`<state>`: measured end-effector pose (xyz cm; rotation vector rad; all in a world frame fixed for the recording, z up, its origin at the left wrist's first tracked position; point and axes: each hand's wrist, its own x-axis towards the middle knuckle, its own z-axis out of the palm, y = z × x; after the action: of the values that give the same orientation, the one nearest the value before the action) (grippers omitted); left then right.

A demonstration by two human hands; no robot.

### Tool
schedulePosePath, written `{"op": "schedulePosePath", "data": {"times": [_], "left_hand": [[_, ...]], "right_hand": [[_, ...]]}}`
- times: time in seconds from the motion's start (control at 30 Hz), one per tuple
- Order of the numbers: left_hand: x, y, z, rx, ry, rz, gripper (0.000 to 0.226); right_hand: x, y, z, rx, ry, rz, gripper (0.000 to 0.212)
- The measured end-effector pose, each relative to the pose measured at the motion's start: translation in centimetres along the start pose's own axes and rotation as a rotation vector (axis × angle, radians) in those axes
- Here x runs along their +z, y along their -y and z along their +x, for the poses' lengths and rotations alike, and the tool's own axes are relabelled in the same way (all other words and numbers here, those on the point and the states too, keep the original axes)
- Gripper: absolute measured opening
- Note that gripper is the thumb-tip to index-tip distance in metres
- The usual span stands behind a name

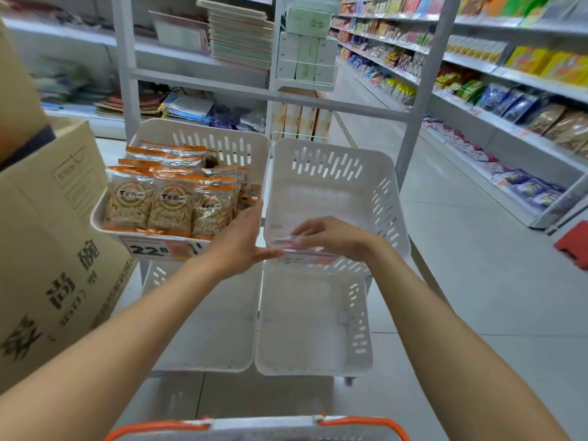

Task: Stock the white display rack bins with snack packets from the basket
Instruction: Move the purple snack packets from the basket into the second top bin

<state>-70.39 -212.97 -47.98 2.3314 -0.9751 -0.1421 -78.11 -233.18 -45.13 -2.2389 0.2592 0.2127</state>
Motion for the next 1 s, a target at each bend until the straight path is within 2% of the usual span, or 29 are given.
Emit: {"op": "schedulePosePath", "data": {"times": [0.07,0.23,0.33,0.43,0.5,0.57,0.63,0.7,0.83,0.9,1.0], "left_hand": [[0.1,0.1,0.2,-0.002,-0.020,0.032,0.111],[0.4,0.3,0.3,-0.021,-0.030,0.070,0.114],[0.4,0.1,0.1,-0.029,-0.040,0.062,0.115],[0.4,-0.4,-0.3,-0.050,-0.090,0.008,0.108],[0.6,-1.0,-1.3,-0.050,-0.183,0.035,0.095],[1.2,-1.7,-3.1,-0.018,-0.263,0.012,0.069],[2.1,-2.3,-5.8,-0.032,-0.212,-0.076,0.041],[3.8,-2.4,-9.0,-0.080,-0.103,-0.124,0.034],[7.5,-0.3,-16.7,-0.190,0.091,-0.188,0.034],[8.9,1.0,-20.5,-0.246,0.142,-0.238,0.031],[10.6,2.6,-24.9,-0.310,0.119,-0.332,0.024]], "right_hand": [[-0.5,-0.3,0.6,0.068,0.121,0.135,0.025],[0.1,-1.3,2.7,0.087,0.098,0.137,0.017],[0.0,-1.4,2.6,0.091,0.109,0.106,0.021],[0.3,-0.5,1.4,0.000,-0.146,0.003,0.032],[1.5,0.4,-0.7,-0.097,-0.331,0.023,0.031],[3.3,1.1,-3.8,-0.175,-0.439,0.050,0.027],[5.7,1.1,-7.4,-0.209,-0.456,0.070,0.024],[8.4,-0.1,-10.9,-0.169,-0.361,0.049,0.022],[13.7,-5.9,-16.9,0.156,0.026,-0.133,0.028],[16.7,-9.3,-19.7,0.265,0.163,-0.259,0.029],[22.0,-12.1,-21.9,0.303,0.172,-0.246,0.028]]}}
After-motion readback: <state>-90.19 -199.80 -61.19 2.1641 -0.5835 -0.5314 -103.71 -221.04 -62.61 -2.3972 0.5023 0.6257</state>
